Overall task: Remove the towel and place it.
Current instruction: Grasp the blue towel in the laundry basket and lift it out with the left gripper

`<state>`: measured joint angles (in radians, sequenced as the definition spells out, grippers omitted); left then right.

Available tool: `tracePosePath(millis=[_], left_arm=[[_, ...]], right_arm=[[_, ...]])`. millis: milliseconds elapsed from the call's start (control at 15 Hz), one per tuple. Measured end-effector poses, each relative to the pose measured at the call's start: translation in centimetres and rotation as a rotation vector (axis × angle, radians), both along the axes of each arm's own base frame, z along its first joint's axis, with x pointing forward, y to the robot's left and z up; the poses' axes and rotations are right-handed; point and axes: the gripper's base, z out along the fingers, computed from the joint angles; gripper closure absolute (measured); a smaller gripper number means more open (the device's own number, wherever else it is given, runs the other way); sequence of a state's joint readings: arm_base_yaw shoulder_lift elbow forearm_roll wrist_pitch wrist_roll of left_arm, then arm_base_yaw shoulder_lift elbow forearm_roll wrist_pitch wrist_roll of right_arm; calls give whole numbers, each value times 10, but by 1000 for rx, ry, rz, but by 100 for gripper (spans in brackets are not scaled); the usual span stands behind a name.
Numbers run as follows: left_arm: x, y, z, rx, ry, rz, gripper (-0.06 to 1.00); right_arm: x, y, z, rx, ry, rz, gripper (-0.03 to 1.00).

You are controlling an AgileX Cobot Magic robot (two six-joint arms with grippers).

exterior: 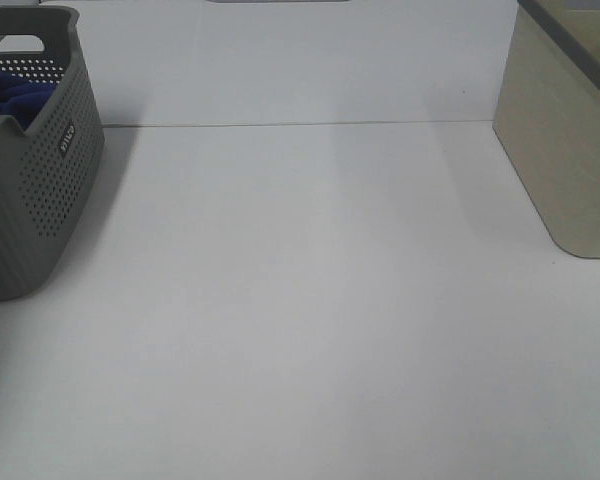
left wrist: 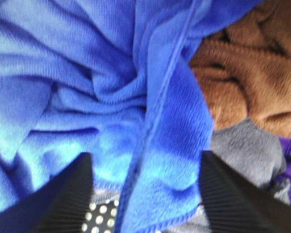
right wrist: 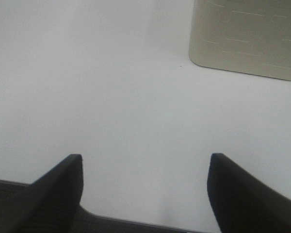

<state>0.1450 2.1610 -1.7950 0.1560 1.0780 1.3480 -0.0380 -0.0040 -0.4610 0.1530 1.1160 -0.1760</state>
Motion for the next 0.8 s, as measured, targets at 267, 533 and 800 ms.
tracePosePath(millis=[267, 533, 800], left_arm=[[-1, 0, 0, -9, 3, 21, 39], [-2, 0, -1, -13, 21, 31, 39], [-1, 0, 0, -14, 8, 46, 47]], right_arm=[[0, 0, 0, 0, 0, 0, 26], [0, 0, 0, 0, 0, 0, 26], [0, 0, 0, 0, 0, 0, 26]])
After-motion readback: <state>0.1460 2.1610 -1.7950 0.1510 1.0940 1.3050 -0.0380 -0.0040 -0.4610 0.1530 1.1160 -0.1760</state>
